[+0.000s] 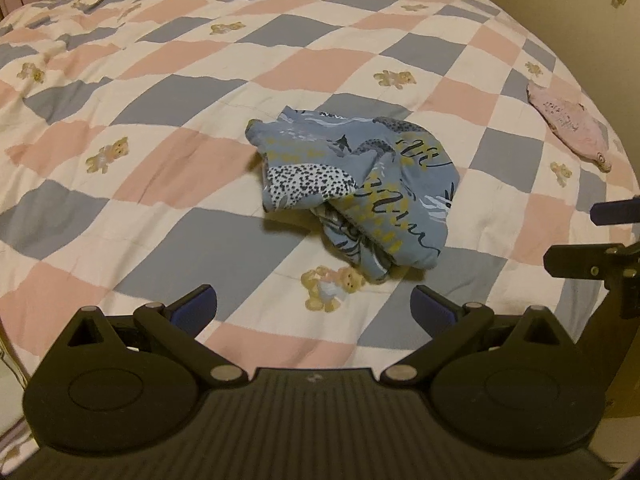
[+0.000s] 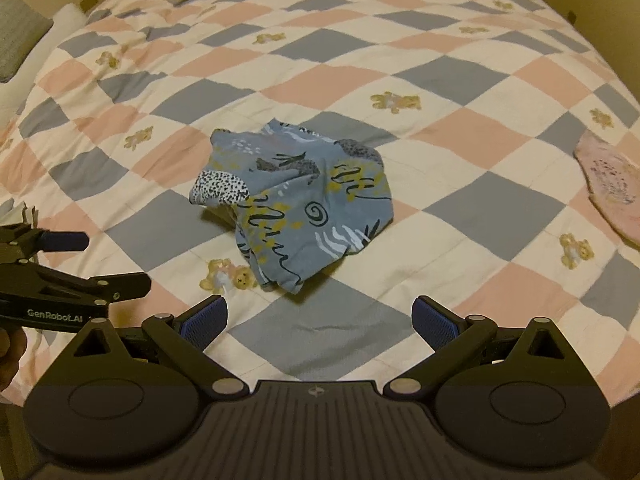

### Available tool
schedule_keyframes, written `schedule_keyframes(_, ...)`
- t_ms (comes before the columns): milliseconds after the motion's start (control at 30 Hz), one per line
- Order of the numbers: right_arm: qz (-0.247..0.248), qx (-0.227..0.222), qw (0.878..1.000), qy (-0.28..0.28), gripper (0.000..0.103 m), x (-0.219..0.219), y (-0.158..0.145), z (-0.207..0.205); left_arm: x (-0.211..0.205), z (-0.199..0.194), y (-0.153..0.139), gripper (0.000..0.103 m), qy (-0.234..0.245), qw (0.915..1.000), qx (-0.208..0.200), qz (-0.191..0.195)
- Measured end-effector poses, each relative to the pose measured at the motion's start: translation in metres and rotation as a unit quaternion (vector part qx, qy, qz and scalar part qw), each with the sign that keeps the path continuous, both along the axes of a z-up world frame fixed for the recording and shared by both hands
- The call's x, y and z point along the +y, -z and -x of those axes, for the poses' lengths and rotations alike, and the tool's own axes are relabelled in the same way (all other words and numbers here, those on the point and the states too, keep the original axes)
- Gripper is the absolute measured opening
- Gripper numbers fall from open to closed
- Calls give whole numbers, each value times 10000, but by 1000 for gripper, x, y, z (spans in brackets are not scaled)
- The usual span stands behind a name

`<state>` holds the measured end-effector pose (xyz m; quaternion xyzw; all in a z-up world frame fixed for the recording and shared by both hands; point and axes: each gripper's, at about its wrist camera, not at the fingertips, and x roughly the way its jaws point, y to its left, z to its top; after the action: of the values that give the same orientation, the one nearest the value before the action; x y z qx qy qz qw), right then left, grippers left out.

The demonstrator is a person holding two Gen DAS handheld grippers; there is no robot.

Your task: Fold clothes

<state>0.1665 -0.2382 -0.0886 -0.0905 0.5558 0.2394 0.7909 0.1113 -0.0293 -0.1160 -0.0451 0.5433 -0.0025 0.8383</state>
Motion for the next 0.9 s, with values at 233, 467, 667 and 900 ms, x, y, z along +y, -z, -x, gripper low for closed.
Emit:
schedule_keyframes(233,1,134,9992,-389,101,-3,18,-43,-15,-23,9,102,-281,9994,208,-53)
schedule_keyframes(467,29,75,9974,-717,101,-3,25,-68,-21,-44,18,102,-489,9984,269,-93)
schedule_keyframes(667,7,96,9964,-847,101,0,37,-77,-21,-56,27,102,-330,9990,207,-199)
schedule_keyframes(900,70,-104,9890,-1474,90,13,69,-76,-24,-57,48,90,730,9949,-5,-703)
